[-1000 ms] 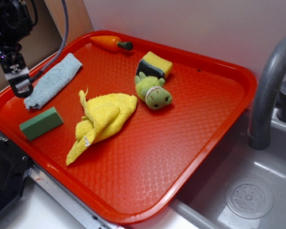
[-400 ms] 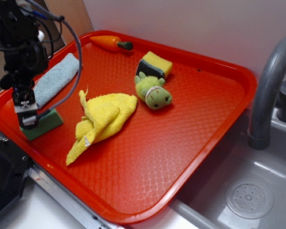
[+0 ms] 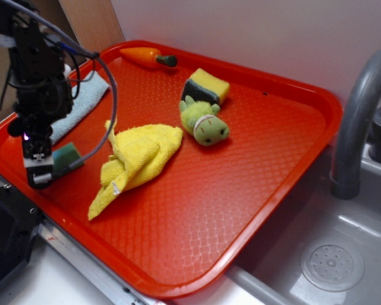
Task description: Grab the green block.
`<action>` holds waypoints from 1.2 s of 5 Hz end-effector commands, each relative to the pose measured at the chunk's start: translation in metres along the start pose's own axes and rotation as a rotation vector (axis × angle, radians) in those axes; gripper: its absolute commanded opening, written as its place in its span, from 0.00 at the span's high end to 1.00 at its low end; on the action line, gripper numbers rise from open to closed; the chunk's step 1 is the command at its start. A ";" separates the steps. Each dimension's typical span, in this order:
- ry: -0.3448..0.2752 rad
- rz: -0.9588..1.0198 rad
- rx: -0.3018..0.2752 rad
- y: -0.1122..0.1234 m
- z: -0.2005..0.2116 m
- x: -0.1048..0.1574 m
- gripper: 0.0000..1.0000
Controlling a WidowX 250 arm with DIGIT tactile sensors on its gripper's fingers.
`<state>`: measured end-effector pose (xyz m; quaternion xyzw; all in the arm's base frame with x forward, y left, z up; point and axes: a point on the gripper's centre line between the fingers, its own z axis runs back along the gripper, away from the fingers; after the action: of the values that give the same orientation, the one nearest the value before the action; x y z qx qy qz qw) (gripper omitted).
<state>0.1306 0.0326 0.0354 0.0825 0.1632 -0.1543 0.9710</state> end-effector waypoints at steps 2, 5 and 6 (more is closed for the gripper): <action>0.051 0.021 0.004 -0.002 -0.010 0.000 1.00; -0.050 0.128 -0.086 0.017 0.049 -0.006 1.00; -0.153 0.236 -0.133 0.035 0.100 -0.012 1.00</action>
<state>0.1624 0.0386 0.1294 0.0184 0.1018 -0.0388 0.9939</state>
